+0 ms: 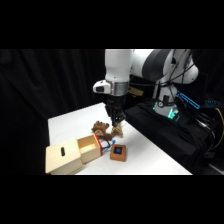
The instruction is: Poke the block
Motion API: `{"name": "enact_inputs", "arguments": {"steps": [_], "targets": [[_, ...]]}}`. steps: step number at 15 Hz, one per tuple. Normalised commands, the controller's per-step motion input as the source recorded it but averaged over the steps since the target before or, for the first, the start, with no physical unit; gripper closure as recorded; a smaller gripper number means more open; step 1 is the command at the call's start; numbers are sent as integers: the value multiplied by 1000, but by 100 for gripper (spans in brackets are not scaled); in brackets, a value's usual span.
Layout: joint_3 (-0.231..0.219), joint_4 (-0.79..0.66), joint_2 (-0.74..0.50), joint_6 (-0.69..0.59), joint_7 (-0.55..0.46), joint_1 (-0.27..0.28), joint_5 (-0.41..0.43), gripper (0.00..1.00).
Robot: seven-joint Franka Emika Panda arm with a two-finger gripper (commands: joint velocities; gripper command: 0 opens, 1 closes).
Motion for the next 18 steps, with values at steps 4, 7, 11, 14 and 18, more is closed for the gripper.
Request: {"name": "enact_inputs", "arguments": {"steps": [4, 7, 11, 14, 18], "targets": [[21, -2, 209, 292, 125, 52, -149, 100], [-10, 31, 308, 334, 120, 58, -158, 100], [-74, 121, 349, 267, 139, 90, -186, 100], [-125, 192, 331, 185, 107, 115, -154, 100], [-117, 187, 248, 145, 71, 118, -106, 100]]}}
